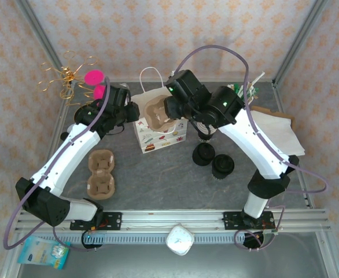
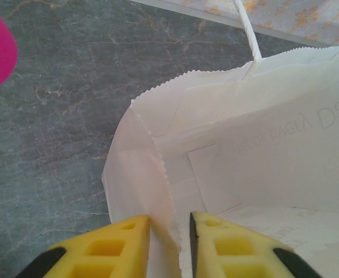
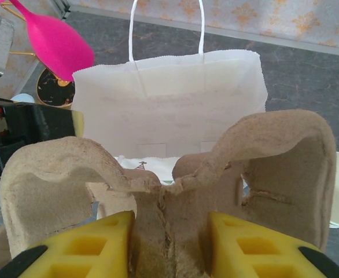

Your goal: Pack the takeout coffee

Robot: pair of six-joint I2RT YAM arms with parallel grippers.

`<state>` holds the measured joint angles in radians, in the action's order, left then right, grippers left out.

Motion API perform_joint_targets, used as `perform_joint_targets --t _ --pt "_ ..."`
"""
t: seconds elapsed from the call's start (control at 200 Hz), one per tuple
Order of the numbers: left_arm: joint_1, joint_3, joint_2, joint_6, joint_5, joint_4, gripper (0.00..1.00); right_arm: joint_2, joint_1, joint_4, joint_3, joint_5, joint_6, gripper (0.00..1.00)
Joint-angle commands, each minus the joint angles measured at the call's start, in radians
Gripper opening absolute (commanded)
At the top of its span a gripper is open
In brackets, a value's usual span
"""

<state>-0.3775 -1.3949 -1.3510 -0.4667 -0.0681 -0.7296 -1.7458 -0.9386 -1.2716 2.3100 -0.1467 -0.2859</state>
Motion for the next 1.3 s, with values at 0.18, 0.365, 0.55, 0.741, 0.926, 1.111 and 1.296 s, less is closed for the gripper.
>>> perform_joint_targets --t 0.18,0.365,0.55,0.741,0.926,1.111,1.296 --pt "0.001 -0.031 0.043 0.030 0.002 -0.068 0.11 -0.023 0.008 0.082 0.027 0.047 0.015 0.34" --pt "-0.013 -0.039 0.077 0.033 -0.023 -0.101 0.02 -0.036 0.015 0.107 0.034 0.063 0.018 0.34" --pt "-0.064 -0.061 0.111 -0.006 0.028 -0.152 0.02 -0.046 0.023 0.107 0.032 0.108 -0.002 0.33" --pt "-0.117 -0.018 0.161 -0.084 0.053 -0.138 0.02 -0.056 0.023 0.081 0.016 0.130 -0.026 0.32" --pt "-0.120 0.077 0.230 -0.114 0.055 -0.091 0.02 -0.021 0.023 0.119 -0.102 0.152 -0.044 0.29" --pt "-0.121 0.097 0.259 -0.158 0.084 -0.105 0.02 -0.004 0.023 0.112 -0.151 0.105 -0.049 0.29" --pt "-0.127 0.112 0.273 -0.175 0.008 -0.070 0.02 -0.053 0.023 0.085 -0.100 0.147 -0.044 0.28"
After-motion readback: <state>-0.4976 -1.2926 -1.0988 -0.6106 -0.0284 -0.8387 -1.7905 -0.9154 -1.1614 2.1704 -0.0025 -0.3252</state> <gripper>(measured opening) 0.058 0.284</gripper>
